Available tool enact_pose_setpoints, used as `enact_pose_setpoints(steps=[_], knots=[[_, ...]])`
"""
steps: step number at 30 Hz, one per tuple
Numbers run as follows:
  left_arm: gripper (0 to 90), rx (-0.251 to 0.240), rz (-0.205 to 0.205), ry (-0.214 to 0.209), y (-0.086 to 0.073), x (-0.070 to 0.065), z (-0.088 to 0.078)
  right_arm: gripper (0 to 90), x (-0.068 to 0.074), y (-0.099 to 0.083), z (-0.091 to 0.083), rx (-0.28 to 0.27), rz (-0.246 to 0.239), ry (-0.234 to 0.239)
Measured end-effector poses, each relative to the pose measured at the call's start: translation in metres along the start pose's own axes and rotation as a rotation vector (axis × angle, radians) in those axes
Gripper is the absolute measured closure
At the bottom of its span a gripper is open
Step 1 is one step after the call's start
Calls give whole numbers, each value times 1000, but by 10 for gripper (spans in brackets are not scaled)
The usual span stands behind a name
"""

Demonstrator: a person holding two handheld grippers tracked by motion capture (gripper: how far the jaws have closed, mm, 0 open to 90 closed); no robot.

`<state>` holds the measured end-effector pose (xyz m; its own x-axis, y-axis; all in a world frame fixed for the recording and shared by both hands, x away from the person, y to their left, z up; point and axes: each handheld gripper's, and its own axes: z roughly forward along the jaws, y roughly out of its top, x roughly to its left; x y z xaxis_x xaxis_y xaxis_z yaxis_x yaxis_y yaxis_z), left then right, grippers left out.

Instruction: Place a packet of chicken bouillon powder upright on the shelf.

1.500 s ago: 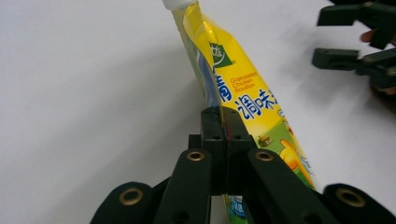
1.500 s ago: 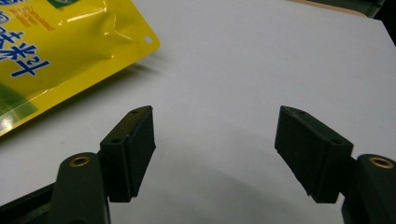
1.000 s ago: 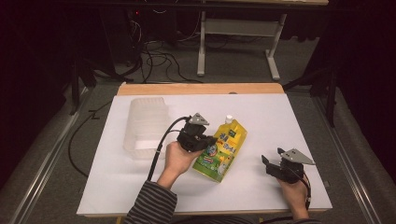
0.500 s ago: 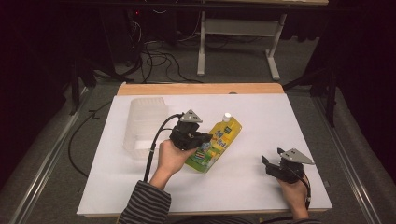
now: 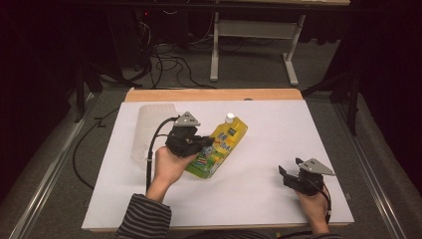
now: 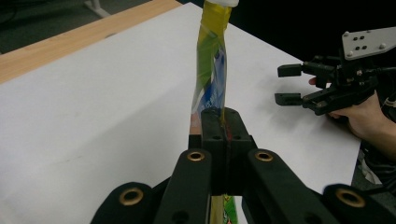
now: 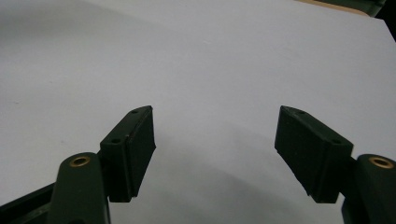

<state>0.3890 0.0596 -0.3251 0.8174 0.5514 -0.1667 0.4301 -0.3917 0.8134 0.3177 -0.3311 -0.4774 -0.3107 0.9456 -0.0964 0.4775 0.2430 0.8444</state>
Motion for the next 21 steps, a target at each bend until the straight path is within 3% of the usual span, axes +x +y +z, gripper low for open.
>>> enact_pose_setpoints(steps=[21], knots=[[900, -39, -22, 119, 3, 24, -45, 294, 0, 0, 0, -5, 5, 0]])
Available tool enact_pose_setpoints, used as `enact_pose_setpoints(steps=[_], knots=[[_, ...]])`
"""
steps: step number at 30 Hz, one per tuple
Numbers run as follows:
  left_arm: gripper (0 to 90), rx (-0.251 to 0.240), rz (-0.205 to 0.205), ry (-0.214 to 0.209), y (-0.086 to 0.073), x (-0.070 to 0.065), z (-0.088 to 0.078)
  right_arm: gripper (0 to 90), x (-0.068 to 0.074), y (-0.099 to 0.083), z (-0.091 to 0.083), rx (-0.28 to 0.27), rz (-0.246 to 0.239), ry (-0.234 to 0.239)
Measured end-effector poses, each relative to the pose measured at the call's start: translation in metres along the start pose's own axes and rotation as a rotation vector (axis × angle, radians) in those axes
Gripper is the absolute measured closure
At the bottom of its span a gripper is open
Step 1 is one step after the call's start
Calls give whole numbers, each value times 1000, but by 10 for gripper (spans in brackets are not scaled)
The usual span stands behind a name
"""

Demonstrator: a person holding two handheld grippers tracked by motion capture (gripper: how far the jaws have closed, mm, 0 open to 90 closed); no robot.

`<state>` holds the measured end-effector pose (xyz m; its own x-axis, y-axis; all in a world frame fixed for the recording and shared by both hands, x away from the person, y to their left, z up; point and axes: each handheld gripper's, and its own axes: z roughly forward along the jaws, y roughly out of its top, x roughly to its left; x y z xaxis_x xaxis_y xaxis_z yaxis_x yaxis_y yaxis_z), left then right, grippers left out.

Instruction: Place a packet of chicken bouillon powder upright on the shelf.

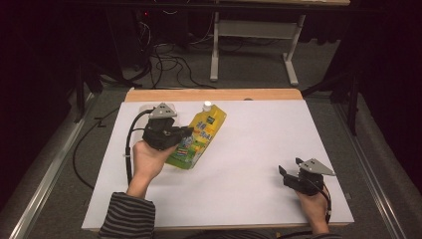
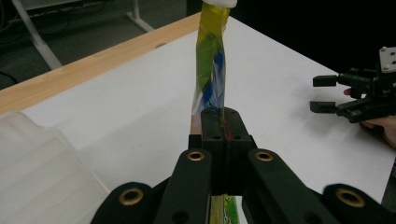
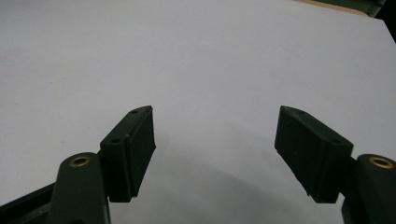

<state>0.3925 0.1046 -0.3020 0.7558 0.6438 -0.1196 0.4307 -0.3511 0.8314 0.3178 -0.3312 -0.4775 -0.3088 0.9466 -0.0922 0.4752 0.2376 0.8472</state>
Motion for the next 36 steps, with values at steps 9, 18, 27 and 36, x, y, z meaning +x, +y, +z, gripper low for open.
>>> enact_pose_setpoints(steps=[9, 18, 27, 36], knots=[[900, -12, -5, 43, -2, 13, -13, 294, 1, 0, 0, 6, -2, -3], [900, -36, -35, 125, -6, 33, -30, 294, 1, 0, 0, 5, -3, -1], [900, -61, -34, 174, -6, 46, -44, 294, 1, 0, 1, 11, -8, -4], [900, -74, -33, 212, -1, 55, -45, 295, 1, 1, 1, 16, -7, -6]])
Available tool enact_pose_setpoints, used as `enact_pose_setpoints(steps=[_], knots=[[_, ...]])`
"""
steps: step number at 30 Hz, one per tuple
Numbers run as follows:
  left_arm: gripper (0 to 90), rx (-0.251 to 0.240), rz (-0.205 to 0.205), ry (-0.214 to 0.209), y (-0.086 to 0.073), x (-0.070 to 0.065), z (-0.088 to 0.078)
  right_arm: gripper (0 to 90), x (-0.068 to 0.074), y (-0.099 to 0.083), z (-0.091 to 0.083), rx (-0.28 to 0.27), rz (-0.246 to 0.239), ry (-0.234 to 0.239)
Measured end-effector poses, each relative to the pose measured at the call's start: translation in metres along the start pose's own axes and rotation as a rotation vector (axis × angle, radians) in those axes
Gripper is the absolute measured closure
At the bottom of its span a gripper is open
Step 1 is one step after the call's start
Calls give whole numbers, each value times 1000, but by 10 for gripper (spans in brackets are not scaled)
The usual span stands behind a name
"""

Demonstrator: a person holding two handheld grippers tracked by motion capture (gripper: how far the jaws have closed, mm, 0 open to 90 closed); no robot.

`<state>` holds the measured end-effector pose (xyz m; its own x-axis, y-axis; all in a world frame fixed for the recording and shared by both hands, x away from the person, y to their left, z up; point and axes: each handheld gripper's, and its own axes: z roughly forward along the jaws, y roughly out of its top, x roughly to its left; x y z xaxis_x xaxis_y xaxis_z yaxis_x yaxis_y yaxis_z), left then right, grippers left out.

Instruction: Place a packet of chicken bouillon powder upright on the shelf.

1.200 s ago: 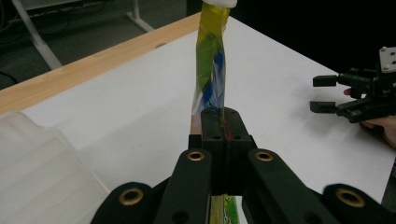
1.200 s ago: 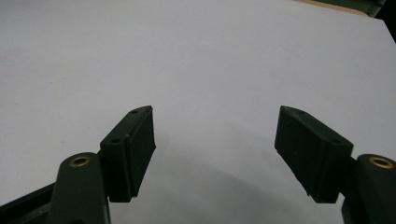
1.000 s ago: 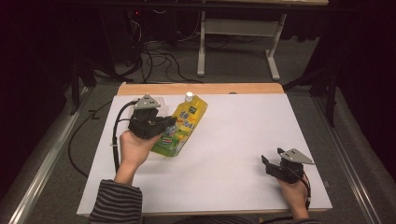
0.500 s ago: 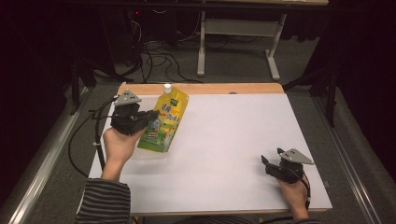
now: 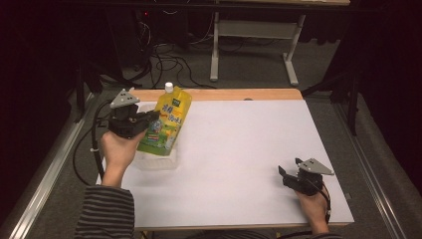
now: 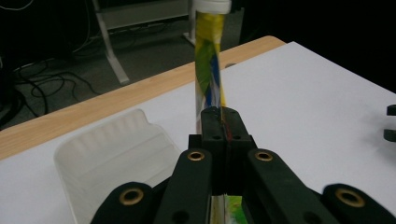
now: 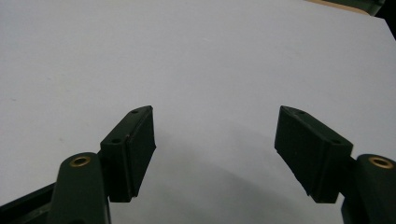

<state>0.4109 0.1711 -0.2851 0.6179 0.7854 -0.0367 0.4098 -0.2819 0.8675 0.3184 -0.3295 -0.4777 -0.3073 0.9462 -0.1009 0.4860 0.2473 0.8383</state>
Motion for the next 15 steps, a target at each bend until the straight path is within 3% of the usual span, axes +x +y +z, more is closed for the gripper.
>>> enact_pose_setpoints(steps=[6, 15], knots=[[900, 42, 20, 37, -3, 6, 10, 294, 0, 0, 0, 0, -2, -1], [900, 74, 43, 34, -13, 5, 32, 294, 0, 0, 0, 1, -2, 0]])
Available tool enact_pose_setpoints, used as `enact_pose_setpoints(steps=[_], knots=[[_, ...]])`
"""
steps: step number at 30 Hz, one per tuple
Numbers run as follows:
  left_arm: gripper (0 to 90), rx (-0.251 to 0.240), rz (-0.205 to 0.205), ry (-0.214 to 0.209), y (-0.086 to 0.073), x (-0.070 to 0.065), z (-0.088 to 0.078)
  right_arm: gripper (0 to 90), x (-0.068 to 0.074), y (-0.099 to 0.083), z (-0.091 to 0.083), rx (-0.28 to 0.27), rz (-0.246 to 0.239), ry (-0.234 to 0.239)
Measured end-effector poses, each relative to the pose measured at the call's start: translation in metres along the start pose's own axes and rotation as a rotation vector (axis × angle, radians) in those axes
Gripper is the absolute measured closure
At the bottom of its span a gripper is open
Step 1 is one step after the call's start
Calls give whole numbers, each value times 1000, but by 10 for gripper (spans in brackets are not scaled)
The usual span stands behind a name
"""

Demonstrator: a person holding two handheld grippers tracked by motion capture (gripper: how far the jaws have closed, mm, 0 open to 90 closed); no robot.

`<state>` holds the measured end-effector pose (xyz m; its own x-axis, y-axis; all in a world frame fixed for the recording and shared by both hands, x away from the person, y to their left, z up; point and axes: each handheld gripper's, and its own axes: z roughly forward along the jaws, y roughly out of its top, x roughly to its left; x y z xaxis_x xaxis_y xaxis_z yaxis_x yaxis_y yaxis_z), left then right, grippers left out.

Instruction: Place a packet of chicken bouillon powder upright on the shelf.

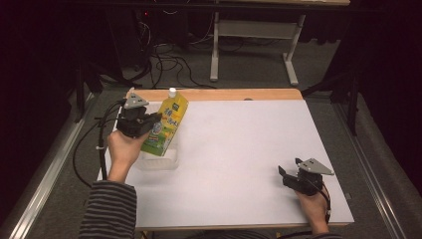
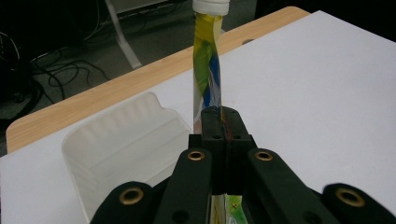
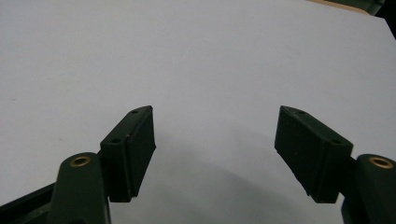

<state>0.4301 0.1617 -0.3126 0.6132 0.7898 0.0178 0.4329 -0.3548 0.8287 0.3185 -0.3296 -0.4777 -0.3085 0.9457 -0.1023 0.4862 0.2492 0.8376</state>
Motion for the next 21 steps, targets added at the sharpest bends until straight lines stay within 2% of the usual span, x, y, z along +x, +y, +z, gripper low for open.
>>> enact_pose_setpoints(steps=[8, 9, 11, 13, 19, 21], knots=[[900, 18, 25, -38, -9, -1, 18, 294, 0, 0, 0, -3, 2, 0], [900, 25, 28, -38, -9, -1, 19, 294, -1, 0, 0, -3, 0, 0], [900, 46, 40, -10, -12, -1, 21, 294, -1, 0, 0, -4, 4, 1], [899, 50, 22, -37, -15, 2, 20, 293, -1, 0, 0, -5, 4, 1], [879, 89, -20, -27, -18, 9, 16, 294, 0, 0, 0, 1, -1, -1], [860, 101, -20, -31, -17, 9, 18, 295, 0, 0, 0, 1, -9, -3]])
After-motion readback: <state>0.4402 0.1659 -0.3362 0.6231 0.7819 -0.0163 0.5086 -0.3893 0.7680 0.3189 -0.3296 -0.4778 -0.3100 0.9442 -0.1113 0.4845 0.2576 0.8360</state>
